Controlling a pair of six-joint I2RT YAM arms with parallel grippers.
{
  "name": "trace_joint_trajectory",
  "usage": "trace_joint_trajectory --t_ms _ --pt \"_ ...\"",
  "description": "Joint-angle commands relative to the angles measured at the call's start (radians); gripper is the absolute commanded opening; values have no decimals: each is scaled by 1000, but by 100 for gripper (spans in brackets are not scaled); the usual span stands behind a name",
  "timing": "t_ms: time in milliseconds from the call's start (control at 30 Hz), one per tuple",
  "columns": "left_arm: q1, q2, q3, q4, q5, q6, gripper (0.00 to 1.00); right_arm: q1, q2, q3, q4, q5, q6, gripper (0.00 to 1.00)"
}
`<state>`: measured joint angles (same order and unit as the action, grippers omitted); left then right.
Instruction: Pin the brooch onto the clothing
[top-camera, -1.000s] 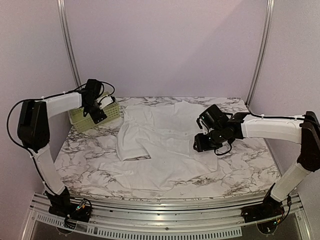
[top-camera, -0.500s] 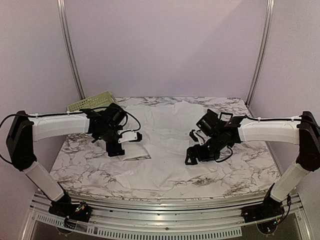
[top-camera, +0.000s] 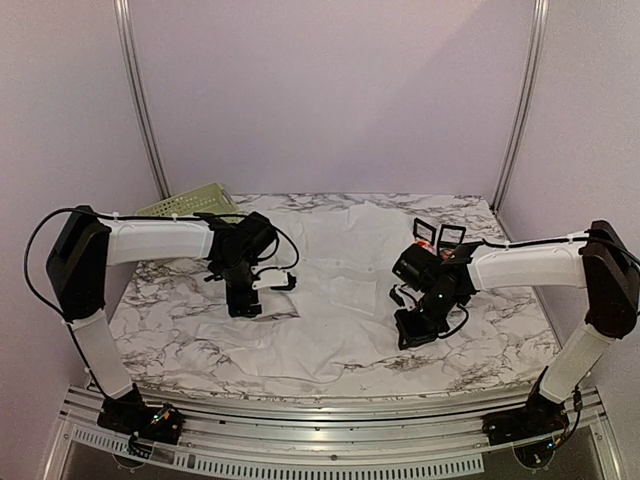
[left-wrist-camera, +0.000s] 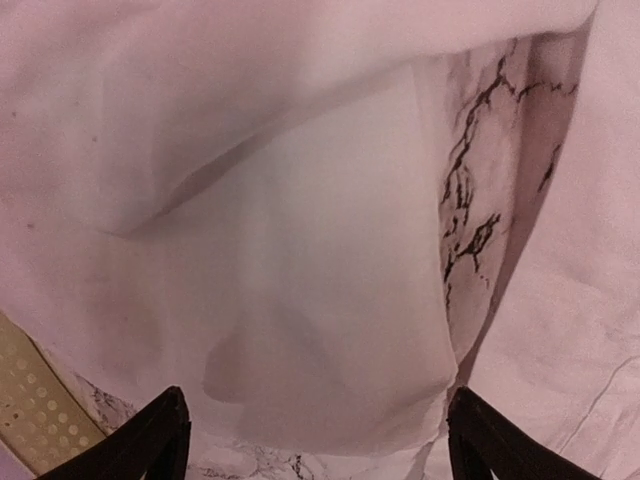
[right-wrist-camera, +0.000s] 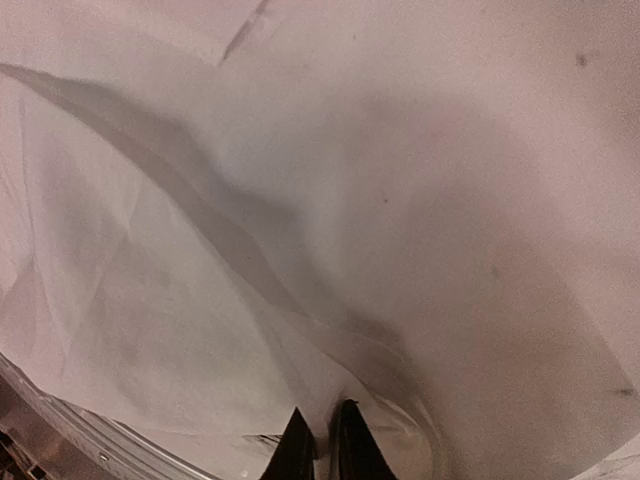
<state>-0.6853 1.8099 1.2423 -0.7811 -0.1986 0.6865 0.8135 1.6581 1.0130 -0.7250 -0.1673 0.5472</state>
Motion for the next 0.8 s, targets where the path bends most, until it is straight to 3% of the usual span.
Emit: trace_joint_trajectory --t_ms 0,133,333,500,533,600,633,767 --pt "-14 97 85 -139 -10 10 88 5 3 70 -10 -37 -48 1" --pt "-12 151 135 -188 -76 16 85 5 -50 62 12 -81 -76 0" --pt "-2 164 85 -175 -142 -17 82 -2 -158 -6 69 -145 -113 0" --pt "28 141 40 -138 -153 -67 51 -46 -177 -31 29 -105 -129 0" --pt "34 127 24 -125 -161 -75 41 -55 -185 -39 23 -90 -130 0" --pt "49 85 -18 -71 -214 -92 9 -70 -201 -62 31 -56 -122 0" --pt "57 47 -38 -24 -265 -111 0 -78 -215 -72 47 -52 -113 0" --pt "94 -78 -47 80 -376 -134 0 -99 -221 1 84 -31 -135 0"
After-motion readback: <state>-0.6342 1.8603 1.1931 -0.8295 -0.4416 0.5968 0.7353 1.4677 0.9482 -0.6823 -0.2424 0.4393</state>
